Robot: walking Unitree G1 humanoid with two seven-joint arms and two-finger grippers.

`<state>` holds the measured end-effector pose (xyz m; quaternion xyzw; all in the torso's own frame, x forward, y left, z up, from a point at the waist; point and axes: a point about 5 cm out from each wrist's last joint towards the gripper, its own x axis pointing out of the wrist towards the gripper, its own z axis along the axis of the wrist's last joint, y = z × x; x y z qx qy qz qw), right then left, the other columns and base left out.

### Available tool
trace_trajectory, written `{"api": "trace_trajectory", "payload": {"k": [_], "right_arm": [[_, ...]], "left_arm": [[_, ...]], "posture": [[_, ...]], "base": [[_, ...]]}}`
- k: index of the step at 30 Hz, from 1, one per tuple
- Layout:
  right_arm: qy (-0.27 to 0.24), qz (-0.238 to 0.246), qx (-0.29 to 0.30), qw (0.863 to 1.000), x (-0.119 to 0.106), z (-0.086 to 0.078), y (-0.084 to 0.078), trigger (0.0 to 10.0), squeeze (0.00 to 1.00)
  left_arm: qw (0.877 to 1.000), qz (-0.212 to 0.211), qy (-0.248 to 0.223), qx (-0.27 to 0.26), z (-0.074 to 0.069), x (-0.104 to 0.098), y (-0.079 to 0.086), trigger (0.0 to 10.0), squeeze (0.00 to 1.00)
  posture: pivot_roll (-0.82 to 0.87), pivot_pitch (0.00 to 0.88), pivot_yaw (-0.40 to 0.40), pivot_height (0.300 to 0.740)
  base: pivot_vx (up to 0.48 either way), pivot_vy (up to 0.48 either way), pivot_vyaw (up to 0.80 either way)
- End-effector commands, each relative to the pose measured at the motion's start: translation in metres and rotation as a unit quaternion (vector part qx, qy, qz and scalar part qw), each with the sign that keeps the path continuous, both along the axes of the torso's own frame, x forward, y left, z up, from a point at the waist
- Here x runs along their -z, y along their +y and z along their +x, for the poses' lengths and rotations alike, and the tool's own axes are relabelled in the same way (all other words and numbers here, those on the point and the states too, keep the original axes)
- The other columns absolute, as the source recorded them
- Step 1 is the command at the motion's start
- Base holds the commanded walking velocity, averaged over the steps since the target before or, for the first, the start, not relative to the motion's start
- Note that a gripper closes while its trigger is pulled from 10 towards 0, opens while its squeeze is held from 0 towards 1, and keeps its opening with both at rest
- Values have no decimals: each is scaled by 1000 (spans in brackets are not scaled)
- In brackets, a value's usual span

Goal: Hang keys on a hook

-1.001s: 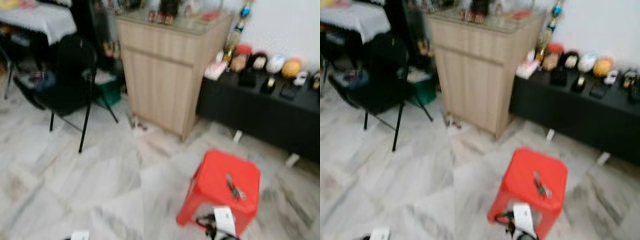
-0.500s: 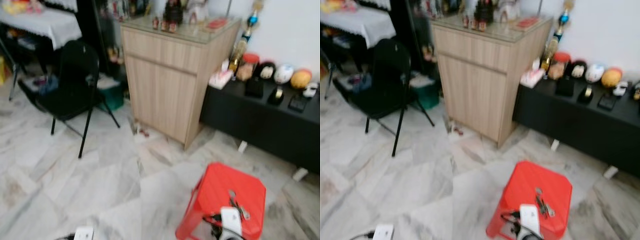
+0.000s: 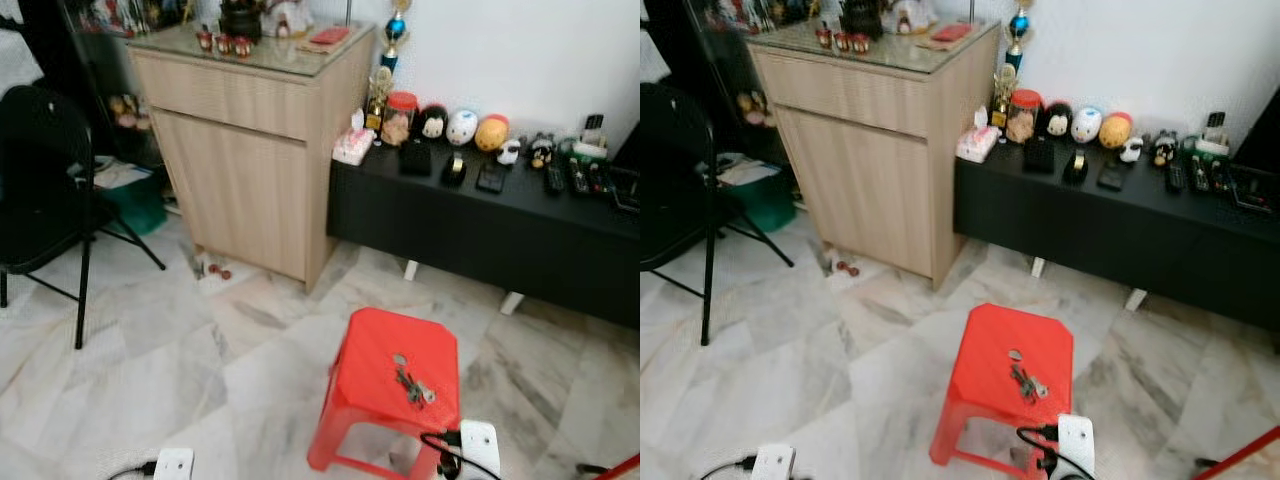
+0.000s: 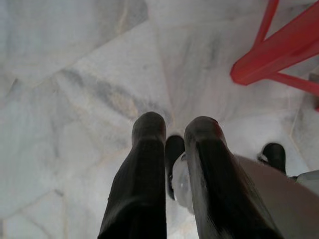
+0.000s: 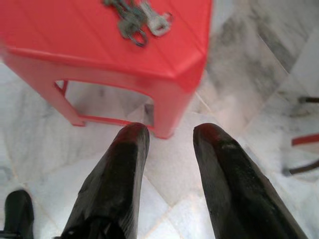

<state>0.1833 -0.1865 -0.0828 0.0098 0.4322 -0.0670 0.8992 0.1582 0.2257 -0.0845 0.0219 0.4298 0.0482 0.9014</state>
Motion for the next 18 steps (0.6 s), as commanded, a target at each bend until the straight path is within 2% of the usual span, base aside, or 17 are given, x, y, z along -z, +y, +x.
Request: {"api": "trace_trajectory", "payload": {"k": [1, 6, 18], "right_arm": [[-7, 3, 3, 1000, -2, 4, 2, 10000, 0], [-8, 2, 3, 1000, -2, 5, 2, 10000, 0], [-16, 4, 0, 1000, -5, 10, 5, 10000, 0]], "left_arm": [[1000, 2, 14, -4, -8, 3, 2, 10000, 0], [1000, 2, 13, -5, -8, 3, 4, 10000, 0], [1000, 3, 10, -8, -6, 2, 4, 10000, 0]], "posture": [[185, 20, -41, 740], [186, 24, -38, 740], [189, 32, -36, 740]], "base": [[0, 0, 0], [0, 0, 0], [259, 0, 0]]}}
